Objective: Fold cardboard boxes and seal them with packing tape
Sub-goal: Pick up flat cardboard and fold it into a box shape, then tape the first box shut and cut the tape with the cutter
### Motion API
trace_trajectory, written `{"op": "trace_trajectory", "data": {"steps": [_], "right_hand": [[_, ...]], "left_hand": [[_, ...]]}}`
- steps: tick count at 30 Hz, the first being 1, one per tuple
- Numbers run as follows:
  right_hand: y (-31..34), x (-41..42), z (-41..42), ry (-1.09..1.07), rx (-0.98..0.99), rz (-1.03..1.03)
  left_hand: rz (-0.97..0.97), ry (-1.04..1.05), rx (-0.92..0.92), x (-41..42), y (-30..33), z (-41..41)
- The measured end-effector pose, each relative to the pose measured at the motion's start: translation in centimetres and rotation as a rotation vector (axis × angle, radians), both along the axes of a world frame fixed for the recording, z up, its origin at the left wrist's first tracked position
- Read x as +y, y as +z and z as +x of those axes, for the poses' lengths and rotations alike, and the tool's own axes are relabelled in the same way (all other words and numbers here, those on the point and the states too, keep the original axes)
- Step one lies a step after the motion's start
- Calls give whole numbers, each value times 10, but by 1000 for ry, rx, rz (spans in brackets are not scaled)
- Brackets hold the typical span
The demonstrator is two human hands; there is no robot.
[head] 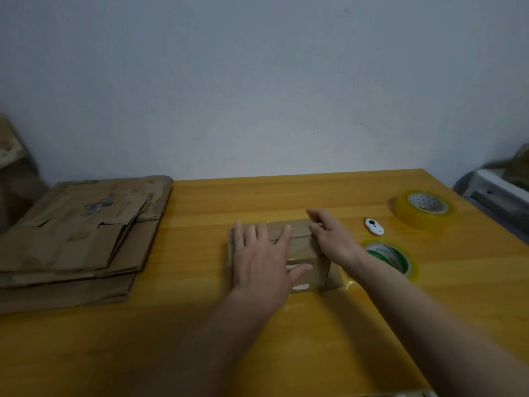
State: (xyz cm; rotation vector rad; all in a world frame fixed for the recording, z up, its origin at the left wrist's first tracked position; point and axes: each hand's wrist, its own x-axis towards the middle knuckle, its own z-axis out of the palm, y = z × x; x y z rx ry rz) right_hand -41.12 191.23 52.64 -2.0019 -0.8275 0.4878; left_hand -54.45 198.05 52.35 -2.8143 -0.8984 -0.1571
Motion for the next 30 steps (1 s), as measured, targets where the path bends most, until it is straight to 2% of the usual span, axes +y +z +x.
{"op": "trace_trajectory", "data": {"steps": [5,9,23,26,30], "right_hand": [[1,-2,8,-122,90,58],[-3,-3,10,-109,135,67],[-4,-10,16,-158,145,79],[-4,-30,33,-186,10,12],[-12,-76,58,-159,-253,-304]], "left_hand": [[-123,-127,-32,-5,1,14],[-179,-244,72,15,4,3],[-222,-249,164,27,6,14],[-255,-301,144,19,3,20],[-214,-407,128,31,2,21]]}}
